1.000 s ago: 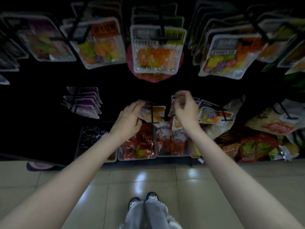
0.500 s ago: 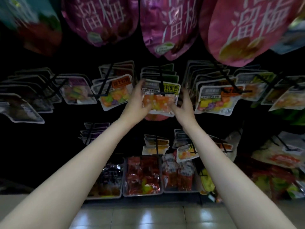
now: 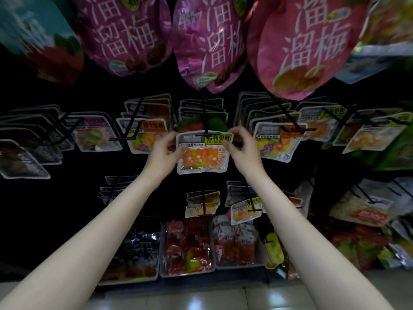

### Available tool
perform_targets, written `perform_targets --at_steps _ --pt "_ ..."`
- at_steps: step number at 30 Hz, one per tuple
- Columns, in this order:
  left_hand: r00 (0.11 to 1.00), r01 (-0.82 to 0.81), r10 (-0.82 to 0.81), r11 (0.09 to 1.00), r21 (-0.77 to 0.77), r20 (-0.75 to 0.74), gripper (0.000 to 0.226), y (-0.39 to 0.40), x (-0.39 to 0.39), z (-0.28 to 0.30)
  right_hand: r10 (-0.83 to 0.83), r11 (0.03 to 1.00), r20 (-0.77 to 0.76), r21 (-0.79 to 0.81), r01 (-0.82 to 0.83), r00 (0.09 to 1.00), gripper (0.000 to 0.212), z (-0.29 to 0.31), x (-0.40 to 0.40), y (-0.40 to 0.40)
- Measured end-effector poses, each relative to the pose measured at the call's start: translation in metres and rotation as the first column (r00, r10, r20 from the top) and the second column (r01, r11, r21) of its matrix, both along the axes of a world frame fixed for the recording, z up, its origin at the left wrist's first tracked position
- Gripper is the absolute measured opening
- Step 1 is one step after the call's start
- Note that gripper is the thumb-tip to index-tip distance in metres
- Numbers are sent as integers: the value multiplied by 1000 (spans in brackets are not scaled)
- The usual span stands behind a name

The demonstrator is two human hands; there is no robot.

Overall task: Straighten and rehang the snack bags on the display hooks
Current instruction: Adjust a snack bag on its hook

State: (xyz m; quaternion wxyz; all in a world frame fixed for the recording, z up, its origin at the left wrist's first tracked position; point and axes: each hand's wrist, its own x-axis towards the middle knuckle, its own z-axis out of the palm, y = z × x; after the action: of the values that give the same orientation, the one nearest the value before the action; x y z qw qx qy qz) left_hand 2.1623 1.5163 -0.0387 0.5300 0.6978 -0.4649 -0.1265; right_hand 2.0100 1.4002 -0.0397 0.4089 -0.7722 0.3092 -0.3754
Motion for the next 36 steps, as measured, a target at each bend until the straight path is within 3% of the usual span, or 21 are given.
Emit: perform_targets --at_steps 4,9,15,19,23,25,31,36 --pt "995 78 -80 996 -48 -51 16 9 2 6 78 991 68 104 -85 995 16 3 -5 7" --pt "994 96 -98 994 -47 -46 27 9 3 3 123 986 92 106 -132 988 23 8 -11 8" --pt "990 140 -141 990 -25 -27 22 20 4 2 195 979 111 47 -201 975 22 5 -20 15" --pt "985 161 -156 985 61 -72 25 44 8 -16 252 965 -66 -53 -255 966 14 -10 -20 28" --pt "993 -4 6 1000 22 -114 23 61 21 -27 237 955 -237 -123 -271 942 11 -16 9 42" --pt "989 -83 83 997 0 -125 24 69 29 -25 254 944 -249 -146 -295 935 11 -14 27 50" --pt "991 -84 88 996 36 -102 22 95 46 -19 348 937 -163 23 -349 923 2 -21 54 61" --pt "996 -62 66 996 70 -52 19 96 46 -21 353 932 -130 130 -337 927 8 -30 51 65"
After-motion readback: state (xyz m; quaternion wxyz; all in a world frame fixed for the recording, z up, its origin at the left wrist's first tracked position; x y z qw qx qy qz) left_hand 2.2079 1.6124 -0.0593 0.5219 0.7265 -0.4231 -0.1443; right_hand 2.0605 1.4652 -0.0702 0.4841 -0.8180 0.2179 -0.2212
